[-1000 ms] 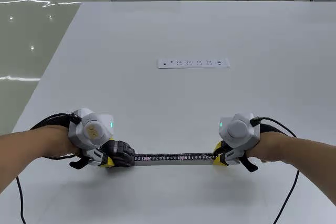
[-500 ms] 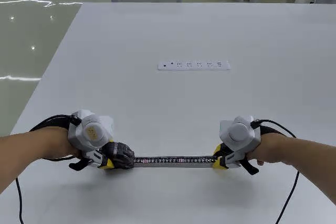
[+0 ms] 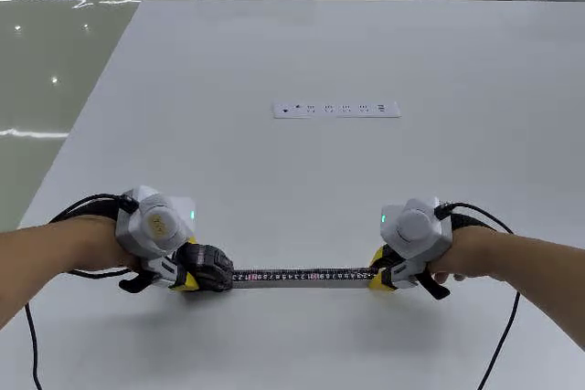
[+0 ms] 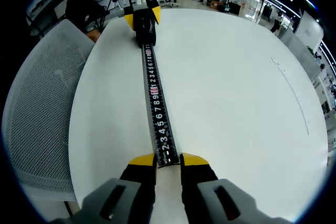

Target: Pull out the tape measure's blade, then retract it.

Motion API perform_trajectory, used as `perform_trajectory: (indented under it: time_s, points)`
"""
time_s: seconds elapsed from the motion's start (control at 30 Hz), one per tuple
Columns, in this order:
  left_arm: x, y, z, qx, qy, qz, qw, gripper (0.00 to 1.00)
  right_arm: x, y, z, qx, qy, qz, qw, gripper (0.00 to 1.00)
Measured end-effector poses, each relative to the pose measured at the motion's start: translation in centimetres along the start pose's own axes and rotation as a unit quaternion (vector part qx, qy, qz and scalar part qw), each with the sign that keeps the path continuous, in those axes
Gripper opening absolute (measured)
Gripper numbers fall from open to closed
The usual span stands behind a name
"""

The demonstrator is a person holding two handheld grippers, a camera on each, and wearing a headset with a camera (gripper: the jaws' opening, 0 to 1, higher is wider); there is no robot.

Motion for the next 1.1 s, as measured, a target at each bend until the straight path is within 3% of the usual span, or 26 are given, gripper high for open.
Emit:
perform_trajectory:
  time_s: [0.1, 0.13, 0.33, 0.43, 0.47, 0.63, 0.7, 0.73, 0.77, 0.8, 0.93, 1.0, 1.03, 1.07, 1.1]
  points:
    - [0.1, 0.2, -0.1, -0.019, -0.004, 0.003, 0.9998, 0.32, 0.0, -0.1, -0.1, 0.004, 0.000, 0.003, 1.0000, 0.27]
    - [0.1, 0.1, -0.1, -0.009, -0.002, 0.001, 1.0000, 0.33, -0.1, -0.1, -0.1, 0.007, -0.001, 0.005, 1.0000, 0.28]
    - [0.1, 0.1, 0.0, -0.014, 0.000, 0.005, 0.9999, 0.34, -0.4, 0.0, 0.1, 0.016, -0.008, 0.014, 0.9997, 0.35]
    - [-0.4, -0.2, -0.1, -0.027, 0.002, 0.014, 0.9995, 0.50, -1.1, 0.4, 0.3, 0.049, -0.011, 0.035, 0.9981, 0.41]
    - [-1.6, 0.0, -0.9, -0.084, 0.032, 0.041, 0.9951, 0.55, -1.8, 0.2, 0.8, 0.065, -0.032, 0.045, 0.9964, 0.41]
    - [-1.9, 0.0, -0.9, -0.095, 0.033, 0.045, 0.9939, 0.76, -1.9, 0.2, 0.8, 0.070, -0.036, 0.048, 0.9957, 0.46]
    - [-2.1, 0.1, -0.9, -0.106, 0.035, 0.052, 0.9924, 1.00, -2.1, 0.2, 0.7, 0.076, -0.038, 0.051, 0.9950, 0.48]
    - [-3.3, -0.1, -1.5, -0.137, 0.089, 0.079, 0.9834, 0.97, -3.2, 0.2, 0.4, 0.098, -0.070, 0.073, 0.9900, 0.49]
    - [-3.4, -0.1, -1.3, -0.153, 0.092, 0.094, 0.9795, 0.99, -3.6, 0.7, 0.0, 0.119, -0.076, 0.096, 0.9853, 0.52]
    - [-3.5, -0.3, -1.1, -0.163, 0.090, 0.092, 0.9783, 1.00, -3.7, 1.0, -0.2, 0.122, -0.074, 0.106, 0.9840, 0.56]
    - [-3.5, 0.0, -1.1, -0.169, 0.090, 0.104, 0.9760, 1.00, -3.9, 1.2, -0.4, 0.125, -0.073, 0.113, 0.9830, 0.79]
    - [-3.9, 0.1, -0.6, -0.202, 0.092, 0.126, 0.9667, 1.00, -4.2, 1.1, -0.6, 0.125, -0.089, 0.114, 0.9815, 0.85]
    - [-4.0, 0.1, -0.4, -0.219, 0.093, 0.137, 0.9615, 1.00, -4.4, 1.0, -0.7, 0.125, -0.098, 0.115, 0.9806, 0.88]
    - [-5.0, 0.0, 1.2, -0.264, 0.105, 0.187, 0.9402, 1.00, -5.1, 0.1, -1.3, 0.166, -0.134, 0.140, 0.9668, 0.90]
    - [-5.2, -0.2, 1.5, -0.279, 0.111, 0.198, 0.9331, 1.00, -5.3, -0.2, -1.5, 0.182, -0.143, 0.147, 0.9617, 0.93]
Point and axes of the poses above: the centre of the closed fingertips' face, and the gripper's own axes: x roughly forward along the fingers, z roughly to its right, y roughly out of its top, the point moved 1 cm from there along -x, roughly backward along the fingers
